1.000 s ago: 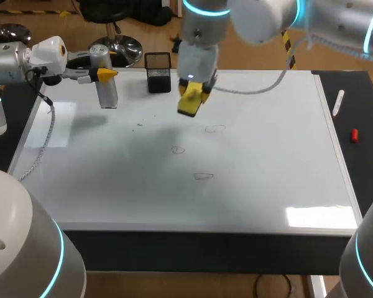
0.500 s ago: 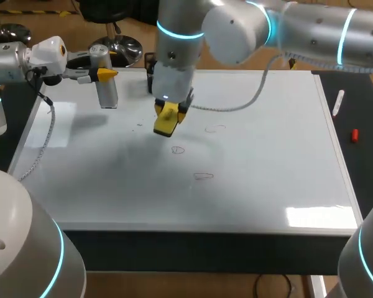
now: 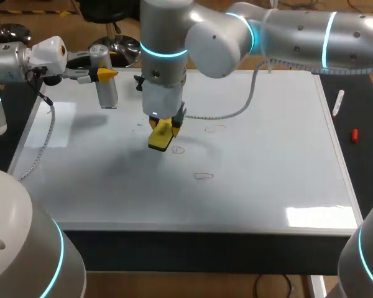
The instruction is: Pick up the inspection probe, press it on each red-marked spot on the whiteboard one by one, put down the probe, pick up the eraser, and wipe off all the red marks.
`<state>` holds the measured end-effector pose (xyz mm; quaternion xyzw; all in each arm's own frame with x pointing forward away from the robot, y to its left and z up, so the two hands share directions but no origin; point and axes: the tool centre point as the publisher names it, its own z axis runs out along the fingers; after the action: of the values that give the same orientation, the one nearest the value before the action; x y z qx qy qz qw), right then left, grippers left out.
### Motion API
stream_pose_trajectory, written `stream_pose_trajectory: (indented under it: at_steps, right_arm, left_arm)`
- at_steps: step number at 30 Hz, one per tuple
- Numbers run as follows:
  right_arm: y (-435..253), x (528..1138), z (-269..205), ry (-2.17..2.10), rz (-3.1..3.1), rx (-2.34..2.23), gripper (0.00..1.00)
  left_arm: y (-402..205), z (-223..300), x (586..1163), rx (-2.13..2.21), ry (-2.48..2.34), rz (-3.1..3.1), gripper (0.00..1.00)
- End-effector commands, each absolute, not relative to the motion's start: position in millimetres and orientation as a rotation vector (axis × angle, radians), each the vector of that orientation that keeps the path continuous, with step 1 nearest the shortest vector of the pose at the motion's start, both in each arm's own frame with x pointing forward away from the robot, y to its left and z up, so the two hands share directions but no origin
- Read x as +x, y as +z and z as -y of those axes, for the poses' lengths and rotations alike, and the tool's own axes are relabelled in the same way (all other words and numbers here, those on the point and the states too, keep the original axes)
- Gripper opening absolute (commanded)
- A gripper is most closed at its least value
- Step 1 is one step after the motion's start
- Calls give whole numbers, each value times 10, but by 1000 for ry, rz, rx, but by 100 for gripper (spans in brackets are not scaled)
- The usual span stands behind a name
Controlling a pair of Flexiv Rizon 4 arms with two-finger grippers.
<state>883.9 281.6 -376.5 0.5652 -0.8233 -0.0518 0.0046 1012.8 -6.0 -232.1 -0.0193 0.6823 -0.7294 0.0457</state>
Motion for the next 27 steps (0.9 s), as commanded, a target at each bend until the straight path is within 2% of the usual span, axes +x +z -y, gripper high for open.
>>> stream_pose_trajectory:
  at_steps: [1, 27]
  right_arm:
    - [-3893, 8829, -2878, -136, 2583, 1751, 0]
    - [-4213, 8819, -2793, 11, 2667, 1685, 0]
  left_arm:
    - [-2302, 59, 10113, -61, -2223, -2084, 0]
    - [-2302, 59, 10113, -61, -2223, -2084, 0]
